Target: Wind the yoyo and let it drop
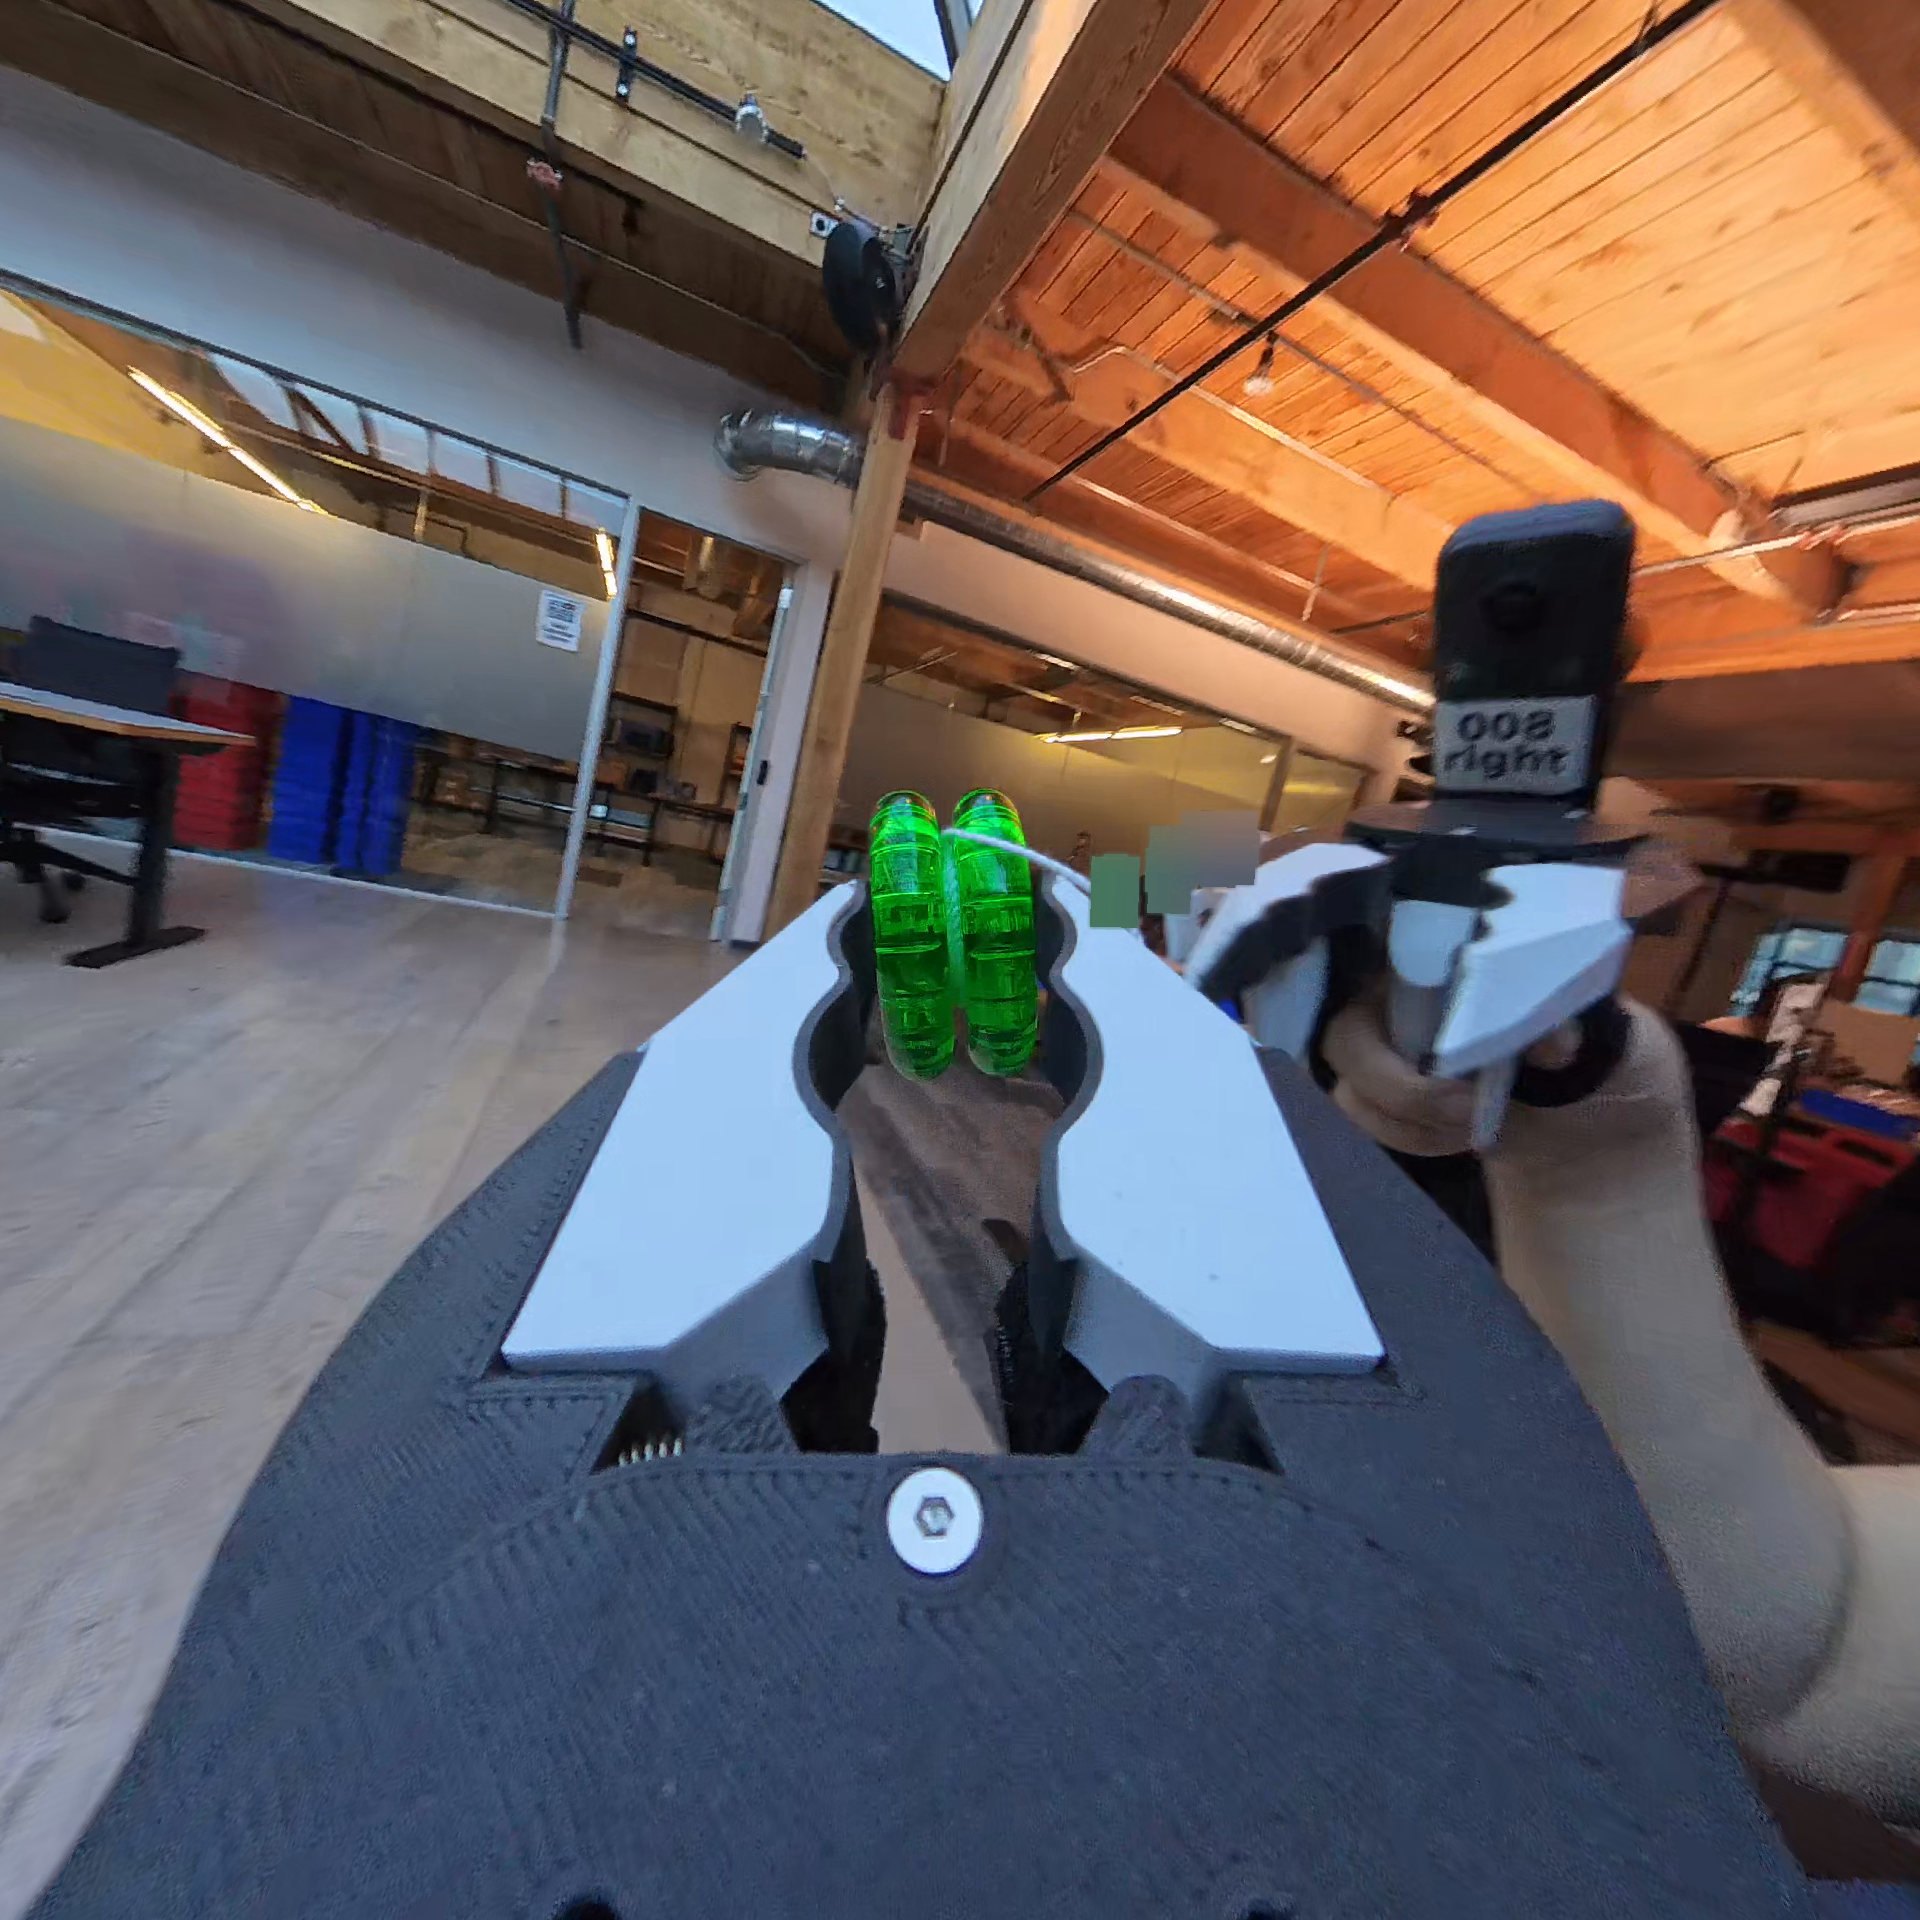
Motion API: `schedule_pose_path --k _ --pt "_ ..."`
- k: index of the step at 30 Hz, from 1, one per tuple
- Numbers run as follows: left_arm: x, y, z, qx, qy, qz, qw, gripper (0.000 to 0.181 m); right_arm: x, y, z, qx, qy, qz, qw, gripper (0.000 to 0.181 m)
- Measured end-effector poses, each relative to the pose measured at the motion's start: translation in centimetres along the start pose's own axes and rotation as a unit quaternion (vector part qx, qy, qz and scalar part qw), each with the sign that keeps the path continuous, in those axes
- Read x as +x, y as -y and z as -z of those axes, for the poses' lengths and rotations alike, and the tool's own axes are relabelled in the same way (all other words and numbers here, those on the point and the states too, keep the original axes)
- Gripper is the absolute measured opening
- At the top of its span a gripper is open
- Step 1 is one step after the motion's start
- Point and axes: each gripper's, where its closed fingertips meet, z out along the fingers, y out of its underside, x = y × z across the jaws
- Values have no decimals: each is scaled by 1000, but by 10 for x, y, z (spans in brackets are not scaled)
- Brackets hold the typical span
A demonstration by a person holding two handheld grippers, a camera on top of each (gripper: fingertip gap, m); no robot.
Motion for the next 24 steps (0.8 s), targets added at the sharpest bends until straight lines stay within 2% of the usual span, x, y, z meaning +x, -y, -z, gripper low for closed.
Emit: schedule_pose_path --k 3,4,6,8,10,13,16,18,19,20,21,24 --pt "21 10 3 33 -75 61 995 28 39 20 13 119 -38 -16 992 65" --pt "27 12 3 39 -96 77 992 28 45 23 13 155 -21 -36 987 72" --pt "39 12 2 39 -131 92 986 29 39 22 9 188 76 -110 973 76" --pt "44 9 0 31 -141 94 985 29 27 23 11 216 194 -183 939 66" --pt "45 3 -3 20 -137 88 987 28 25 21 11 226 255 -222 914 65" --pt "46 -5 -6 7 -133 94 987 29 24 10 1 218 258 -212 917 61" --pt "43 -15 -9 -12 -126 99 987 28 22 5 3 220 264 -186 920 30" --pt "42 -25 -9 -35 -119 71 990 29 29 3 7 223 253 -193 922 30" --pt "38 -30 -7 -49 -107 51 992 35 35 4 12 230 247 -207 918 29" --pt "31 -34 -5 -62 -87 34 994 55 42 5 18 235 242 -217 916 29" --pt "23 -36 0 -73 -69 24 995 66 48 5 24 235 235 -224 916 29" --pt "10 -23 12 -64 -70 47 994 54 58 1 35 211 198 -203 935 29"
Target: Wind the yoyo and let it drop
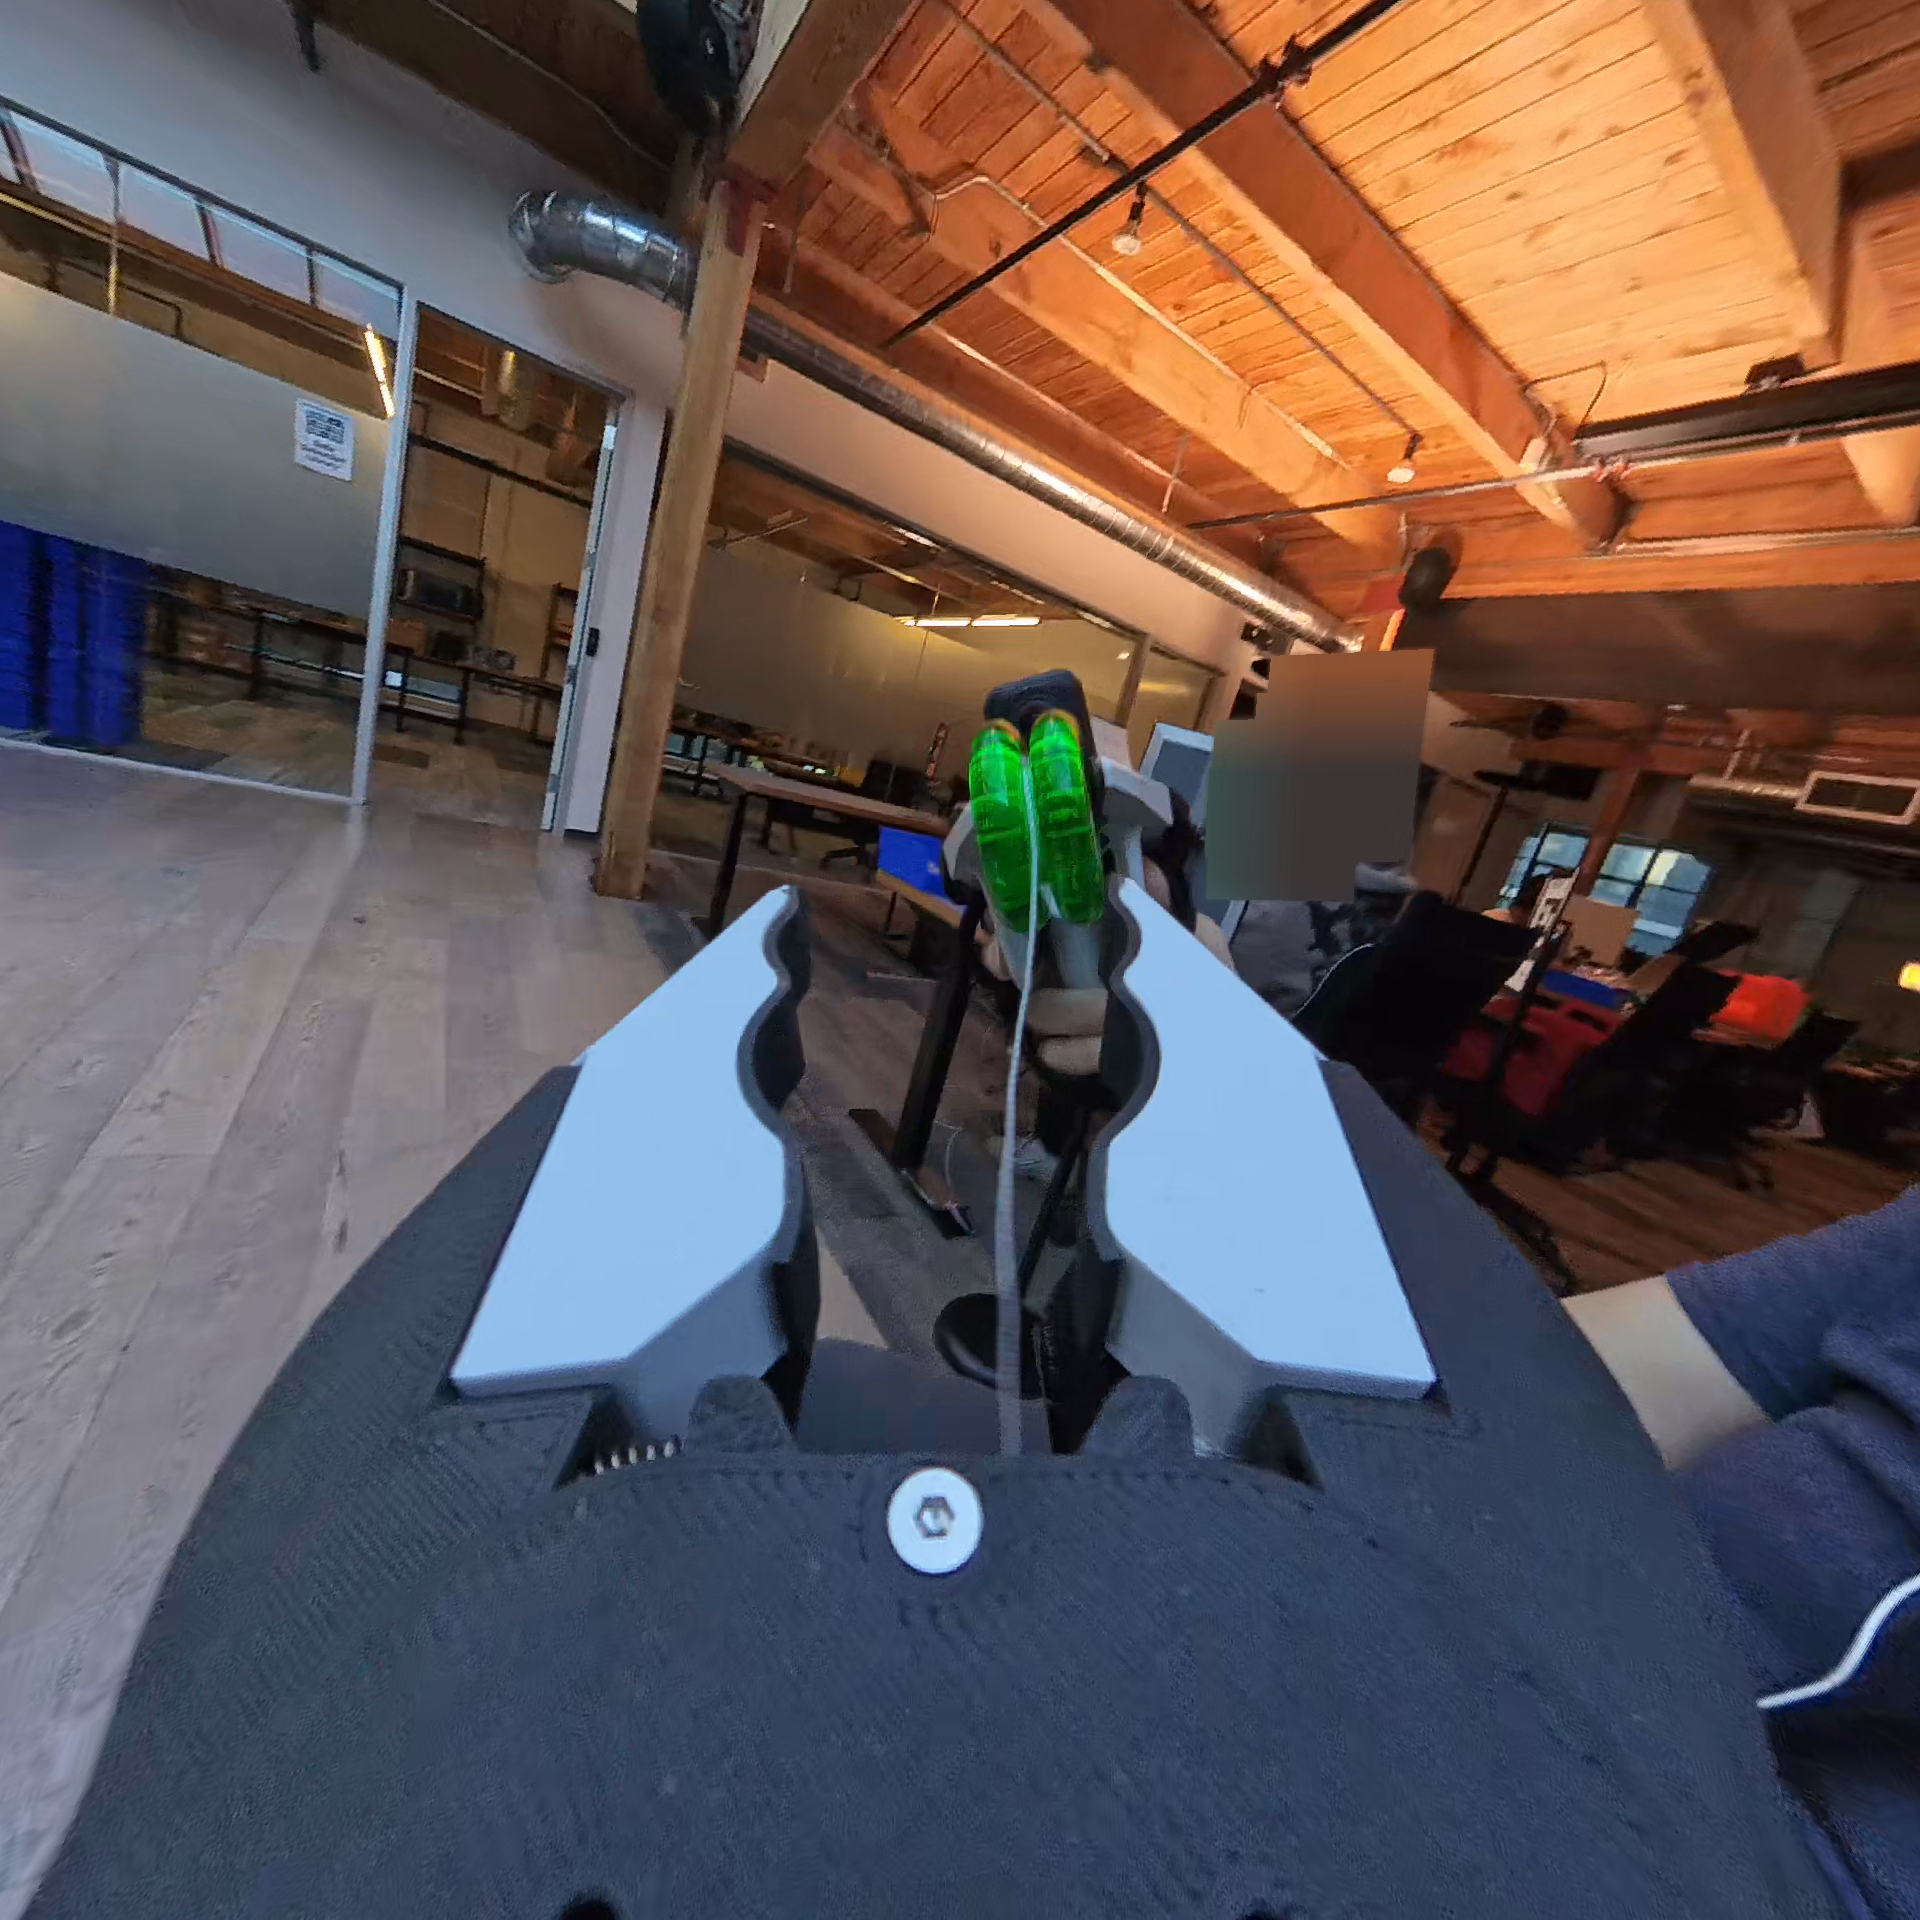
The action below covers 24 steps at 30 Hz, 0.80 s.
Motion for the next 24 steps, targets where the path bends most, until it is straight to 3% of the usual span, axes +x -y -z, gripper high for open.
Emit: schedule_pose_path --k 3,7,9,13,16,19,20,21,22,23,24 --pt "12 20 -5 21 -44 26 998 57 -4 -8 -3 -47 -22 39 998 29" --pt "23 -7 -38 -85 -56 -4 995 68 -10 -14 -16 -67 -26 71 995 30" --pt "28 -14 -46 -101 -67 -21 992 29 -8 -9 -17 -50 -34 84 995 30" --pt "32 -12 -53 -93 -66 -33 993 28 -15 -2 -11 9 -8 100 995 31" --pt "27 -1 -54 -73 -37 -35 996 28 2 -11 -8 40 -42 130 990 82" --pt "27 15 -51 -41 -32 -18 998 28 45 -62 -20 -13 -125 165 978 93" --pt "28 19 -50 -34 -34 -15 999 29 60 -79 -26 -29 -150 166 974 86" --pt "28 22 -49 -28 -32 -14 999 29 67 -94 -32 -36 -154 166 973 64" --pt "27 24 -48 -25 -26 -17 999 28 69 -110 -37 -55 -140 162 975 23" --pt "26 26 -47 -25 -19 -22 999 29 71 -123 -39 -74 -130 156 976 0" --pt "25 27 -44 -29 -13 -29 999 29 76 -128 -39 -78 -134 144 977 0"
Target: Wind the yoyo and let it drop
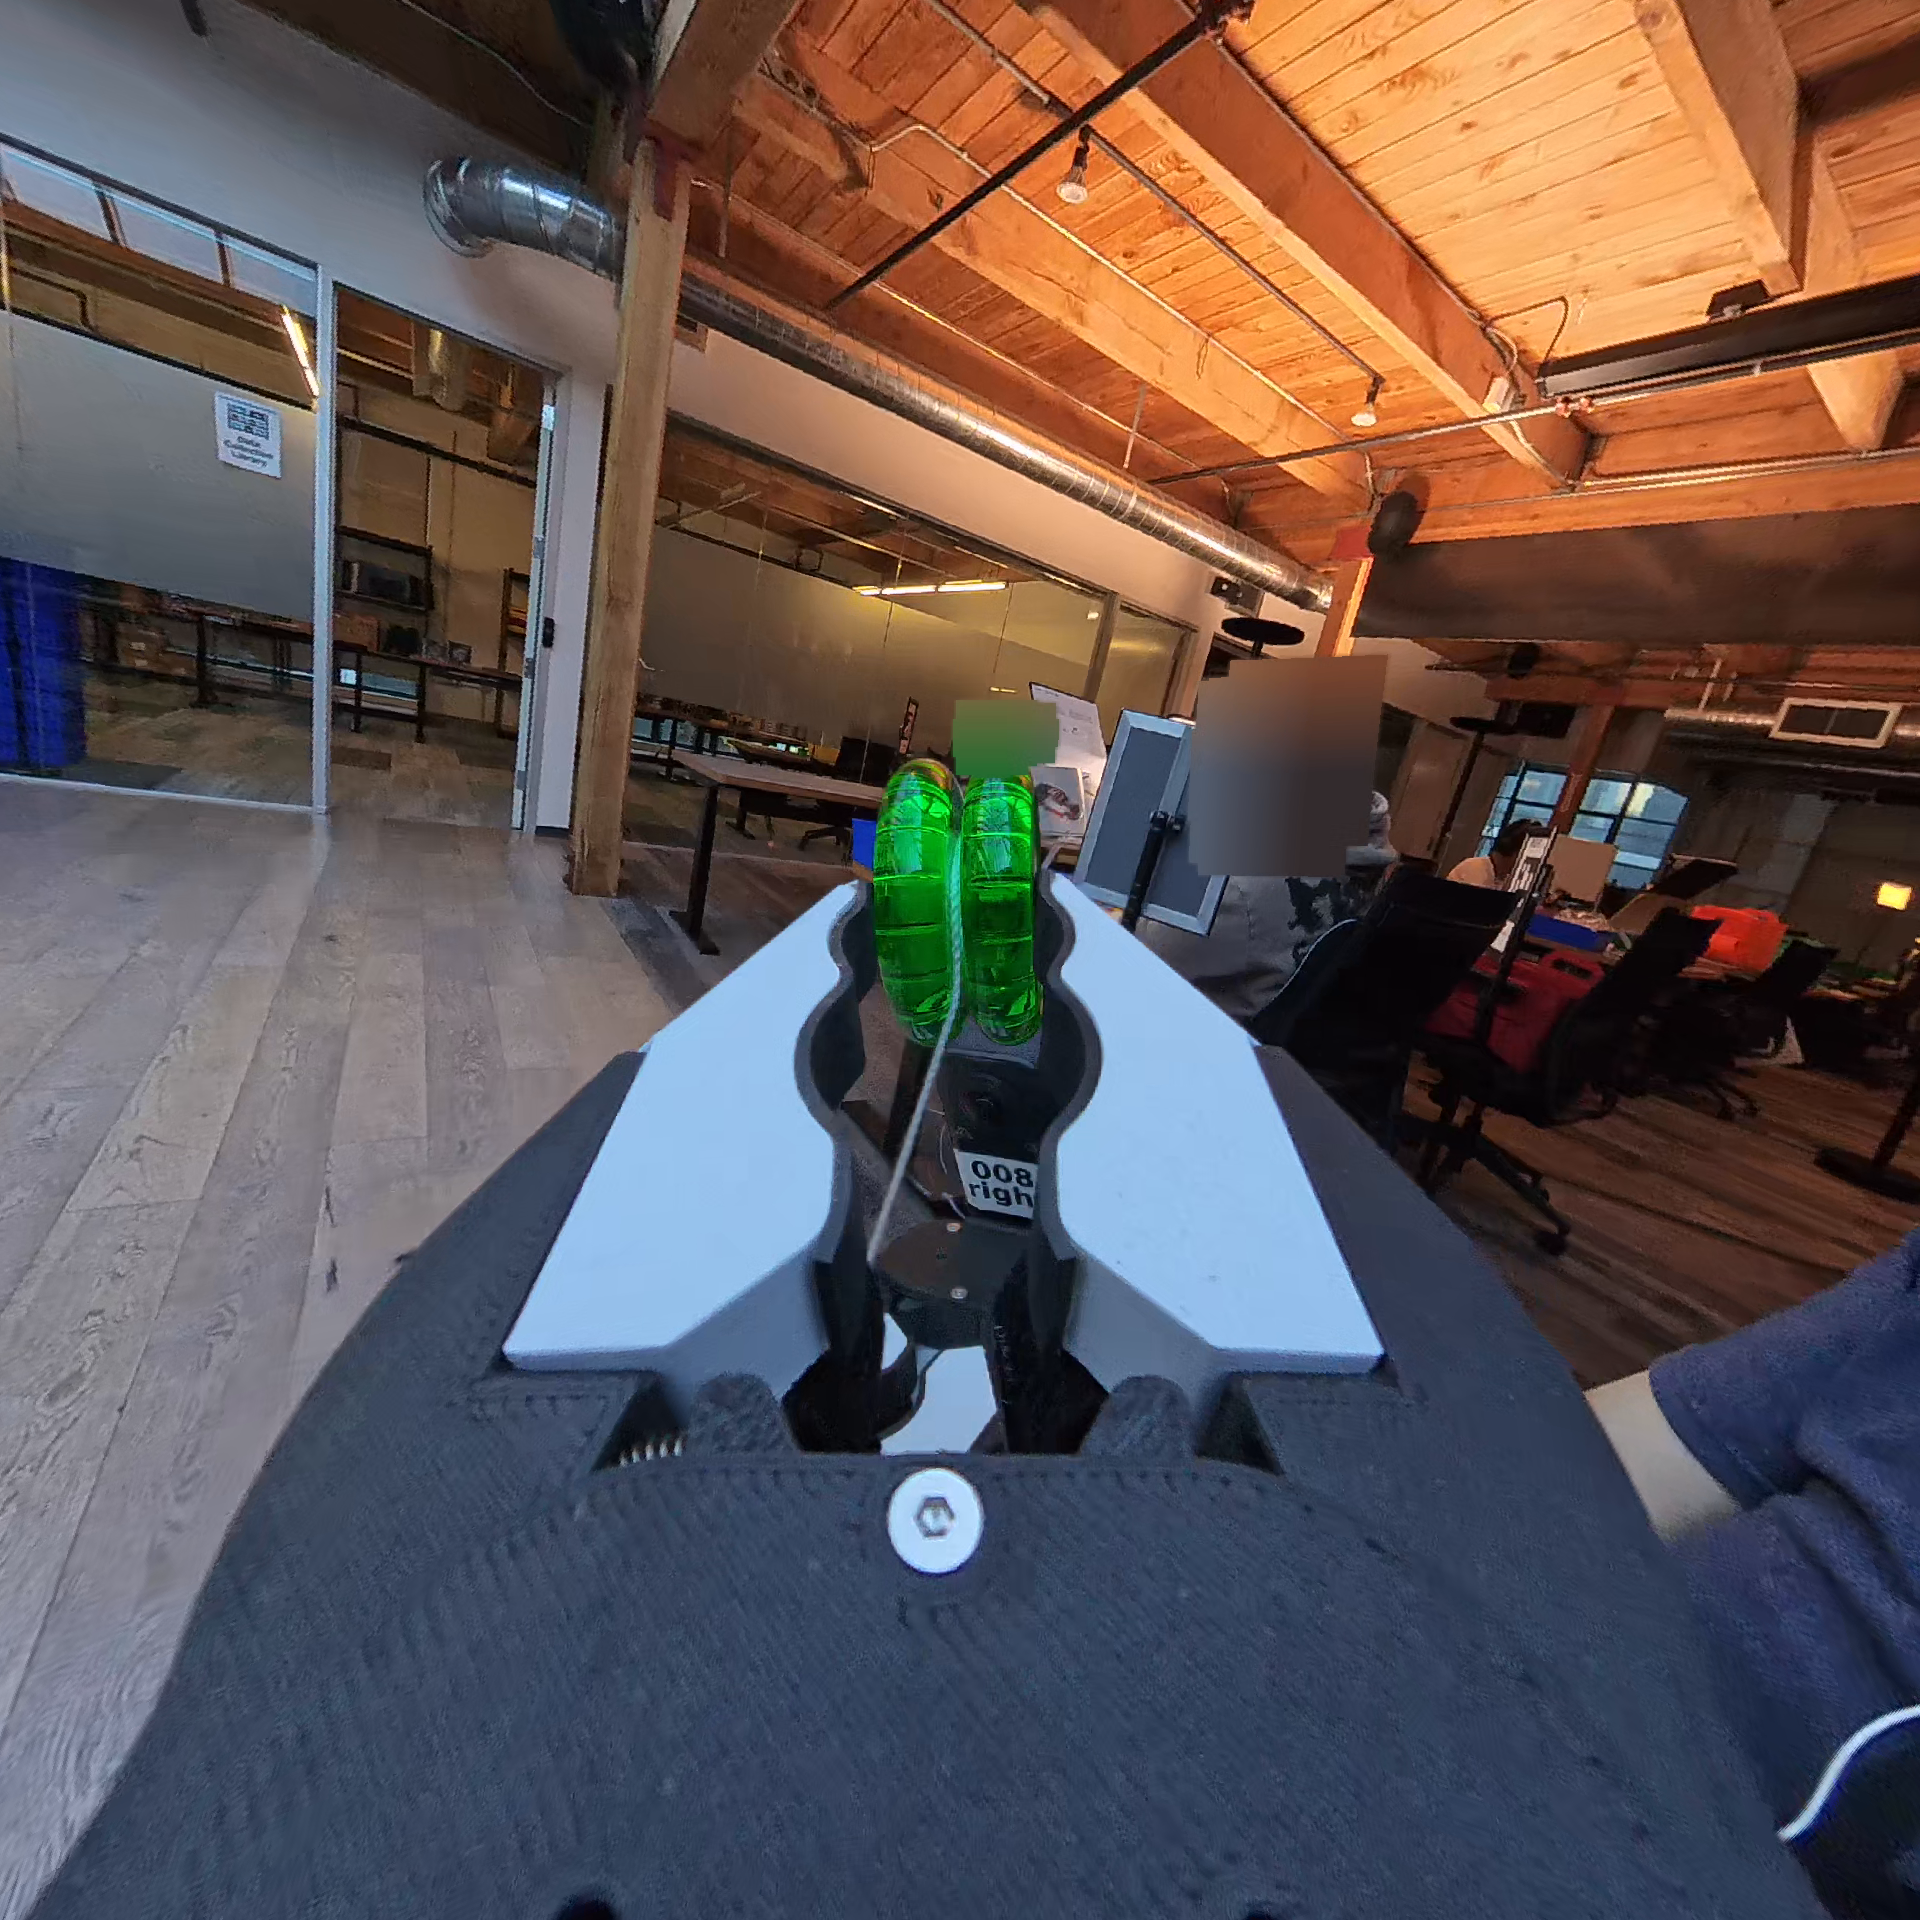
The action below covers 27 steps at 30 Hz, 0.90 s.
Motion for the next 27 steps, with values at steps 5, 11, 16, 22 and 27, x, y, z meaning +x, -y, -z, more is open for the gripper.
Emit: schedule_pose_path --k 5,11,16,22,27 --pt "-7 -7 23 -40 17 -14 999 29 33 23 30 7 -51 -21 998 0" --pt "-16 -51 39 -141 25 -25 989 28 33 105 69 -37 -65 -9 997 0" --pt "-30 -69 30 -161 78 -81 981 28 -6 140 59 -168 -58 6 984 0" --pt "-47 -54 18 -109 179 -175 962 28 -67 117 22 -298 -18 27 954 0" --pt "-30 -43 18 -72 141 -200 967 28 -50 133 14 -239 -115 119 957 0"
